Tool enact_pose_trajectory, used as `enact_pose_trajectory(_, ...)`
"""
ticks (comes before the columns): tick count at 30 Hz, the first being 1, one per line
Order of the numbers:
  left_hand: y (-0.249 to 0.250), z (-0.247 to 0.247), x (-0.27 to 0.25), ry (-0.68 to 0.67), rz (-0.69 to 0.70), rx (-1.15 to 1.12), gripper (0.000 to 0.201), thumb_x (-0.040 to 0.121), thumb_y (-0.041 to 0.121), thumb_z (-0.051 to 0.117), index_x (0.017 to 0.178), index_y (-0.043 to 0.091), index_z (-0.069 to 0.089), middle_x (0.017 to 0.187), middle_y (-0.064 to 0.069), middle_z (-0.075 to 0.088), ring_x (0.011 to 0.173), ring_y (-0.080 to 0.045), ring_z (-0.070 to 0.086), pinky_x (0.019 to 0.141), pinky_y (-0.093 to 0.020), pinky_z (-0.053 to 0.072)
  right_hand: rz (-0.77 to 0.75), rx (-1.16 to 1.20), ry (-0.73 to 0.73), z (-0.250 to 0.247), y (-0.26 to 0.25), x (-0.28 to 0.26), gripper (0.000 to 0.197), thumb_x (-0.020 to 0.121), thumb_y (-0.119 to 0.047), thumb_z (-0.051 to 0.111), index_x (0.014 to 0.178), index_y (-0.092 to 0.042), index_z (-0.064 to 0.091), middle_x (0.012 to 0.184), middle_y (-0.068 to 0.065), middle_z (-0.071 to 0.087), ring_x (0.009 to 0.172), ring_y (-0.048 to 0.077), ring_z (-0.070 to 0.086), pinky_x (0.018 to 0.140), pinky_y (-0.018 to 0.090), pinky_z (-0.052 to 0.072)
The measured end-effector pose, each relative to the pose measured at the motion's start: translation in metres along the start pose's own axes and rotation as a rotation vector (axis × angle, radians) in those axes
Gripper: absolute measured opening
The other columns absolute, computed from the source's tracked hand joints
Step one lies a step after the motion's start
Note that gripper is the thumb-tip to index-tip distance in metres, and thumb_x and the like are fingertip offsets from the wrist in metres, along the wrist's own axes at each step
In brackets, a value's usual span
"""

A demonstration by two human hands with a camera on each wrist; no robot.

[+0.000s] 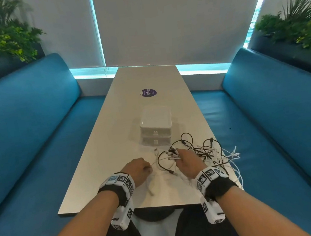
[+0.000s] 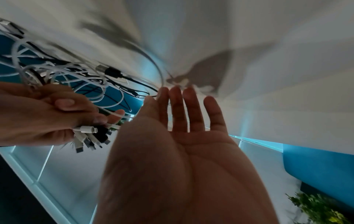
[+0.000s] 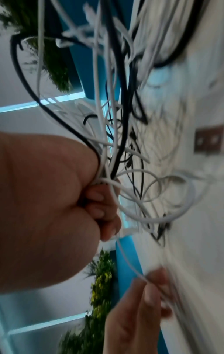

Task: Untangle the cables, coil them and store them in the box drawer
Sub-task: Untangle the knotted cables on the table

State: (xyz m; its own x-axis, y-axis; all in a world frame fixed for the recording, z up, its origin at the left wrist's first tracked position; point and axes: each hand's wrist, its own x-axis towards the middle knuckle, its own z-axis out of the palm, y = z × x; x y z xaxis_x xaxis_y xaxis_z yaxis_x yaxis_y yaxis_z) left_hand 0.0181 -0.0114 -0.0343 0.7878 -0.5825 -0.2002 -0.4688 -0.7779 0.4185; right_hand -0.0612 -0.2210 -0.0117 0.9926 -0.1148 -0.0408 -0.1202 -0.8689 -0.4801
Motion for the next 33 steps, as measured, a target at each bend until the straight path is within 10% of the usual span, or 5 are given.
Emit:
enact_pose_trajectory(4,0.009,-0.008,0.0,0.231,0.074,-0.214,0.045,0.095,0.022,0.042,0.14,0.019,0.049,0.14,-0.002,0.043,0.122,-0.022,0.052,0.106,-0.041,0.041,-0.112,0.046,-0.027,0.007,-0.021,-0.002,0.015,0.094,-0.013,0.048,0.1,-0.011,0.062,0.097,0.01,0.07,0.089,0.029,0.063,0.067,0.029,0.038)
enact_pose_trajectory(12,0.048,-0.017,-0.005,0.534,0.336,-0.527,0.047,0.097,0.036,0.032,0.132,0.019,0.057,0.128,0.002,0.058,0.115,-0.013,0.058,0.1,-0.031,0.047,-0.203,0.235,0.099,0.003,-0.042,-0.005,0.024,0.089,-0.005,0.05,0.092,-0.028,0.056,0.079,-0.003,0.065,0.069,0.015,0.057,0.059,0.025,0.04)
enact_pose_trajectory(18,0.053,-0.02,-0.003,0.481,0.332,-0.217,0.031,0.101,0.046,0.04,0.108,0.021,0.057,0.108,0.005,0.051,0.091,-0.015,0.055,0.082,-0.035,0.051,-0.151,0.171,0.026,-0.002,-0.047,0.003,0.019,0.093,-0.007,0.049,0.107,-0.007,0.063,0.097,0.012,0.069,0.084,0.026,0.064,0.077,0.039,0.054)
enact_pose_trajectory(24,0.042,-0.016,0.001,0.471,0.139,-0.217,0.034,0.102,0.039,0.045,0.073,0.021,0.045,0.068,-0.002,0.057,0.066,-0.027,0.055,0.063,-0.038,0.045,-0.137,0.138,-0.026,0.008,-0.052,0.003,0.023,0.094,-0.025,0.054,0.11,-0.012,0.064,0.103,0.008,0.071,0.093,0.025,0.065,0.081,0.037,0.052)
enact_pose_trajectory(33,0.039,-0.015,0.006,0.413,0.069,-0.312,0.042,0.102,0.036,0.045,0.062,0.022,0.042,0.06,0.0,0.053,0.06,-0.025,0.049,0.061,-0.036,0.041,-0.085,0.193,-0.088,0.009,-0.049,0.007,0.019,0.09,-0.025,0.059,0.098,-0.014,0.072,0.091,0.006,0.072,0.083,0.021,0.065,0.074,0.034,0.05)
